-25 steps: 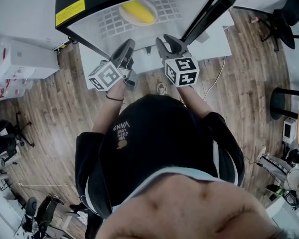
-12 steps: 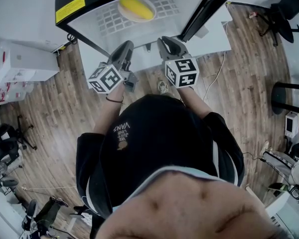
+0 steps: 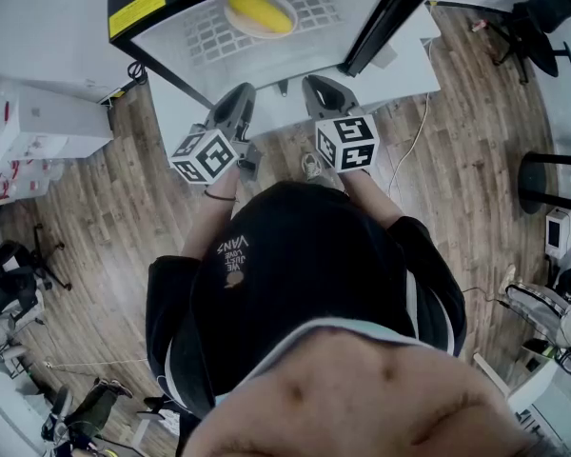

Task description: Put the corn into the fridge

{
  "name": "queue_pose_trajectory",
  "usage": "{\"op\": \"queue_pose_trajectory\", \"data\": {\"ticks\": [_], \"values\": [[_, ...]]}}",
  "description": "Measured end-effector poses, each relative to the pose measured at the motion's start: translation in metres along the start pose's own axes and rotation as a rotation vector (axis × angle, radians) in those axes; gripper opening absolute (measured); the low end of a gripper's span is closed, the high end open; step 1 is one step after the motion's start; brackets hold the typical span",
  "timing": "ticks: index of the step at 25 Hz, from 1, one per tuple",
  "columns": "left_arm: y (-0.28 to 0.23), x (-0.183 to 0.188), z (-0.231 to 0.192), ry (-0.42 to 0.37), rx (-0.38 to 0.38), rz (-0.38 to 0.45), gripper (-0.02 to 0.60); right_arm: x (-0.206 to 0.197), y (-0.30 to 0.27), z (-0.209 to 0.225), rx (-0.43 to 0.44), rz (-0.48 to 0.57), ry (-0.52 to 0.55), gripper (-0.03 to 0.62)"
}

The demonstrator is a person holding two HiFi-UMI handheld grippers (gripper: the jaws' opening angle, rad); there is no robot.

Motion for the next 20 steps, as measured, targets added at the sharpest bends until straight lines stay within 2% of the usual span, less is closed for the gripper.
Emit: {"op": "queue_pose_trajectory", "data": {"ticks": [6, 11, 20], "values": [[0.005, -0.002, 0.002, -0.033, 0.004, -0.007, 0.031, -0.007, 0.008, -0.002, -0.015, -0.009, 0.004, 0.025], [0.011, -0.007, 0.006, -0.090, 0.006, -0.034, 0.031, -0.011, 0.016, -0.005, -0.023, -0.016, 0.010, 0.021], [0.021, -0.014, 0.008, -0.115, -0.015, -0.056, 0.031, -0.023, 0.024, -0.009, -0.043, -0.043, 0.015, 0.018]]}}
Point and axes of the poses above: the fingertips, and each gripper's own axes: y backward along the fingers, z to its right, x out of its top, the point moved 7 cm from there along y, backward along the fingers, and after that the axes turned 10 degrees about -y, right-handed, at the moved point
